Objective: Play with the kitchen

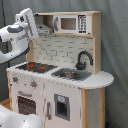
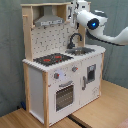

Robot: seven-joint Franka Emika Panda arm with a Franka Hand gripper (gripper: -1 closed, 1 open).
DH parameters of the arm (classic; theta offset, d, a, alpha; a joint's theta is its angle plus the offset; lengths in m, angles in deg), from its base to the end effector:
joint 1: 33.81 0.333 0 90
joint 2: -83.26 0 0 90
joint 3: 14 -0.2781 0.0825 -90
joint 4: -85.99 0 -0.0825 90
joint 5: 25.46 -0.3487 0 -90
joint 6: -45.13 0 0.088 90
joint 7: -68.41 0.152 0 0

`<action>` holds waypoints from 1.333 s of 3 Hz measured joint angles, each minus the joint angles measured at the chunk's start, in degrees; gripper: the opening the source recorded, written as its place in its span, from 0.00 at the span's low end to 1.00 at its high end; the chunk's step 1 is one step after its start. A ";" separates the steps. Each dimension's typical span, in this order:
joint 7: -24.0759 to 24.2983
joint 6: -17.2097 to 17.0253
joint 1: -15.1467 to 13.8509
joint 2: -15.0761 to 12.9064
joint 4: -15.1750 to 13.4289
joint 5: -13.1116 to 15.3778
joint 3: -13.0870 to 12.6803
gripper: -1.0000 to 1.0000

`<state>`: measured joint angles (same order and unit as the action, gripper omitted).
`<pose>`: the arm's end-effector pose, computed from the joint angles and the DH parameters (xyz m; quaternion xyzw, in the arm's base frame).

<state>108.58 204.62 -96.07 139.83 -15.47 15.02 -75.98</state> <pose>0.4504 0.3287 0.7127 0.5935 0.1325 0.6733 0.4205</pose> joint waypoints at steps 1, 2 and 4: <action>-4.65 -0.43 2.73 2.00 -0.87 0.26 0.36 1.00; -7.24 -0.90 5.31 5.40 -4.19 0.41 0.38 1.00; -13.32 -1.01 10.41 13.11 -10.43 0.53 0.14 1.00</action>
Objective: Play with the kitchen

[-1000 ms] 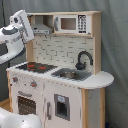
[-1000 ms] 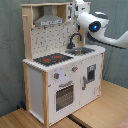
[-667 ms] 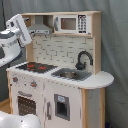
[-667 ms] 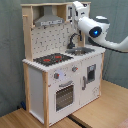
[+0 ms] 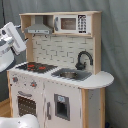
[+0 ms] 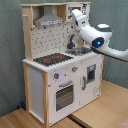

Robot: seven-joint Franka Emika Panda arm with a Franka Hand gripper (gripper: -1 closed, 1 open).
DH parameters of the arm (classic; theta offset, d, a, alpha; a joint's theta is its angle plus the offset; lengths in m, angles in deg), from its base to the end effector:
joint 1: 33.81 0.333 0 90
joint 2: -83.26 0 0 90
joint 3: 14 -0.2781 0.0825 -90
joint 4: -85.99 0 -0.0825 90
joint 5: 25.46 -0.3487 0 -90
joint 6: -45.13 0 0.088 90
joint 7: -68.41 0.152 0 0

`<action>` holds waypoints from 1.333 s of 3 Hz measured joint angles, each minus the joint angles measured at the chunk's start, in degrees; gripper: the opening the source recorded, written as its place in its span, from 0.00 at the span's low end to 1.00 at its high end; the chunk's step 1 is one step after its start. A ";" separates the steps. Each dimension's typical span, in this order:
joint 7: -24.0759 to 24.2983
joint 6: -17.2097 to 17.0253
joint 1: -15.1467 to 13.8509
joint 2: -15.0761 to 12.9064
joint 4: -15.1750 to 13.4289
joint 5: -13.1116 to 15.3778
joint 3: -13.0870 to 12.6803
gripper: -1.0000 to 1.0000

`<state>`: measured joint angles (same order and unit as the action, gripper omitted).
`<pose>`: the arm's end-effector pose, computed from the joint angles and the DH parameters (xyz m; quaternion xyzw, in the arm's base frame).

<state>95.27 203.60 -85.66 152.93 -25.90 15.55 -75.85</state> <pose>0.3809 0.3921 0.6485 0.5243 0.2498 0.6118 0.5370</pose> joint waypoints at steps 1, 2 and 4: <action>-2.19 0.05 2.12 4.11 -3.90 0.04 -0.63 1.00; -3.53 0.41 3.79 8.04 -8.00 0.05 -2.01 1.00; -4.82 1.05 6.81 15.11 -14.42 0.04 -8.68 1.00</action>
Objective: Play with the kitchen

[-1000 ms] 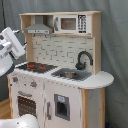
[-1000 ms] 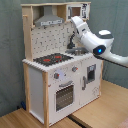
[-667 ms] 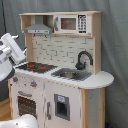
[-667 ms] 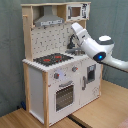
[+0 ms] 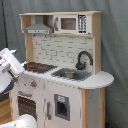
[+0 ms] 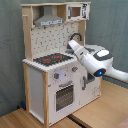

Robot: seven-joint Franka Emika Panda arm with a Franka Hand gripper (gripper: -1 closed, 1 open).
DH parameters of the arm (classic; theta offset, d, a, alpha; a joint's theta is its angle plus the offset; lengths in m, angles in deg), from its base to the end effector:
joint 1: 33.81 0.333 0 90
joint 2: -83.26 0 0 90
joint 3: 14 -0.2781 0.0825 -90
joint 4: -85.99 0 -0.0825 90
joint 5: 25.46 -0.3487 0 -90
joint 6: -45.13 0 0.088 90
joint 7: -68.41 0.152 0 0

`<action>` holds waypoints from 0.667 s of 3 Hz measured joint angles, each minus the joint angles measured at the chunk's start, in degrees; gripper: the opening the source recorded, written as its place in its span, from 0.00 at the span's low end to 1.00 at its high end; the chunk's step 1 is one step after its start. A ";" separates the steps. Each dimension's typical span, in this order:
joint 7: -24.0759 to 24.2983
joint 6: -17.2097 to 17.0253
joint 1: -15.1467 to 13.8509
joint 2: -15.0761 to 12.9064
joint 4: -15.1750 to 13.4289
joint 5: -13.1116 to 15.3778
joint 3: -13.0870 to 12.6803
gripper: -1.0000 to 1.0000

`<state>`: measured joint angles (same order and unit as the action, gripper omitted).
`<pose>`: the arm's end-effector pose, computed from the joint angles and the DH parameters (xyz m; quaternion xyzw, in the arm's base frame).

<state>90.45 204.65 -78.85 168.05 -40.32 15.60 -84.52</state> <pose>0.3548 0.4075 0.5074 0.4581 0.3431 0.5209 0.6333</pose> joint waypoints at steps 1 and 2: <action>0.12 -0.07 3.56 0.45 -1.15 -0.01 -4.81 1.00; 2.07 0.22 6.42 0.20 -4.45 -0.04 -7.97 1.00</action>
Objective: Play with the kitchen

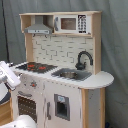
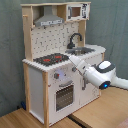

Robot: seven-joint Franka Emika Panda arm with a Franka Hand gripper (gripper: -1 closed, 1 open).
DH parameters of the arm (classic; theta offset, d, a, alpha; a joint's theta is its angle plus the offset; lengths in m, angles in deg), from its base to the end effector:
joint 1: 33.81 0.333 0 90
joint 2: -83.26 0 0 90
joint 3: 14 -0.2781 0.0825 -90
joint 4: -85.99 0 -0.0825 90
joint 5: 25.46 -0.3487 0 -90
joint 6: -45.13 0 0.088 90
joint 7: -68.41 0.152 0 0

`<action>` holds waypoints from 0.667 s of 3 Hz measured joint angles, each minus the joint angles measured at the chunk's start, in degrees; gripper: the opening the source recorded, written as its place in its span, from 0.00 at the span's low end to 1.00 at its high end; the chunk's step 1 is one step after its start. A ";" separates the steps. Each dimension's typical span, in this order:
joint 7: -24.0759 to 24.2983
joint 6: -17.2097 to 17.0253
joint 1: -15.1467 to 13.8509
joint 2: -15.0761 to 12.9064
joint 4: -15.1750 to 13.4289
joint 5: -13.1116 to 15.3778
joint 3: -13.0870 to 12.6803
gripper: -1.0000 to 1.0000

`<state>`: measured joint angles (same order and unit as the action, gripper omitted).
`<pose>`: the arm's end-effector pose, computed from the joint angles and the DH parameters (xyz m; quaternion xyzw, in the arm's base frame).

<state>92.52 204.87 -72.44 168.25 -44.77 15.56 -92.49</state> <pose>0.3295 0.4270 0.4239 0.4534 0.4064 0.5051 0.6116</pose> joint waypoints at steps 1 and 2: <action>4.94 2.51 1.49 -0.16 -3.26 -0.22 -1.68 1.00; 9.91 5.24 1.61 -0.51 -5.08 -0.27 -2.92 1.00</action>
<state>102.44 210.11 -70.83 167.74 -49.84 15.29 -95.41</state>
